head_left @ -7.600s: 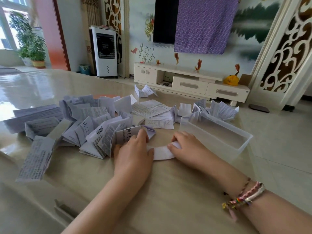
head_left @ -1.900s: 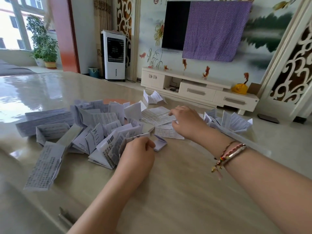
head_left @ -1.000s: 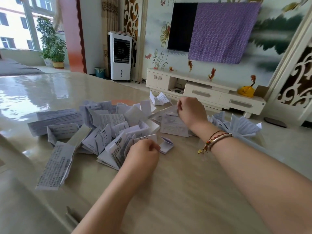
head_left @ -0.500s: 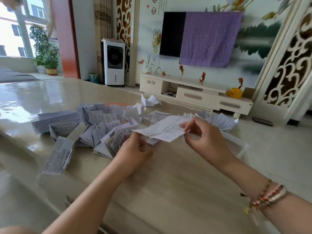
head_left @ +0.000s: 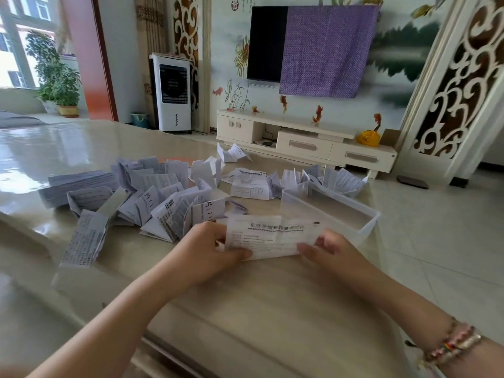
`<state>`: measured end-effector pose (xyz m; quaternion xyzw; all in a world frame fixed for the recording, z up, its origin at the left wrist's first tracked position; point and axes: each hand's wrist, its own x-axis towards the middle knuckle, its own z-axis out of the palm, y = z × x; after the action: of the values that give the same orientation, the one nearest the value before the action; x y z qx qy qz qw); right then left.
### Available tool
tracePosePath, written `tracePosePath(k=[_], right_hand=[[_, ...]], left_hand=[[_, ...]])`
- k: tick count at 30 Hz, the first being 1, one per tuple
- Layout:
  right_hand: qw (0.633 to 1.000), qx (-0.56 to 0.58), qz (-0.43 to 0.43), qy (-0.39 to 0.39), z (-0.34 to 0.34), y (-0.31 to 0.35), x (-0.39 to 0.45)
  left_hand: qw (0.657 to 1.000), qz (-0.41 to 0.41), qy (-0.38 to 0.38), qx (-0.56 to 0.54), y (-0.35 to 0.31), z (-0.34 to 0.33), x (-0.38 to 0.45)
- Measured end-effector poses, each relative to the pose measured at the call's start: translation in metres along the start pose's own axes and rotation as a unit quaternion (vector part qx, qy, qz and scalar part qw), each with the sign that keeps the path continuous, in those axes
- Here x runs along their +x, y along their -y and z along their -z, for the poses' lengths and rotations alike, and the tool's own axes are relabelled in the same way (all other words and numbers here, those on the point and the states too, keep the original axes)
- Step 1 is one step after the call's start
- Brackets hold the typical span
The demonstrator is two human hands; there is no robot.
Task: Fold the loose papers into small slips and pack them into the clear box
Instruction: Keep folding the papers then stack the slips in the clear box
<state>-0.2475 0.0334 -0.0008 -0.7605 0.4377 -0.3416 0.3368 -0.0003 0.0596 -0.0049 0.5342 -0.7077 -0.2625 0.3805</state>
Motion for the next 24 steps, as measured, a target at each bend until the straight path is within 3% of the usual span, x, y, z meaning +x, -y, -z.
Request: tracePosePath(k=[4, 8, 11, 15, 18, 24], right_hand=[[0.998, 0.032, -0.037, -0.025, -0.004, 0.008, 0.007], [0.994, -0.027, -0.097, -0.046, -0.013, 0.006, 0.024], [0.982, -0.144, -0.117, -0.024, -0.018, 0.001, 0.037], [0.944, -0.312, -0.105, -0.015, -0.024, -0.001, 0.039], [0.917, -0.39, -0.071, -0.041, -0.03, 0.001, 0.034], [0.895, -0.44, -0.027, -0.069, -0.028, -0.001, 0.033]], left_hand=[[0.998, 0.03, 0.011, -0.045, -0.002, -0.005, -0.001], [0.992, 0.093, -0.047, -0.073, -0.001, -0.008, 0.004], [0.986, 0.132, -0.089, 0.04, -0.002, -0.011, 0.003], [0.964, 0.098, -0.055, 0.24, 0.001, -0.016, -0.002], [0.956, 0.05, -0.042, 0.286, 0.002, -0.017, -0.002], [0.943, 0.018, -0.054, 0.329, 0.007, -0.018, -0.004]])
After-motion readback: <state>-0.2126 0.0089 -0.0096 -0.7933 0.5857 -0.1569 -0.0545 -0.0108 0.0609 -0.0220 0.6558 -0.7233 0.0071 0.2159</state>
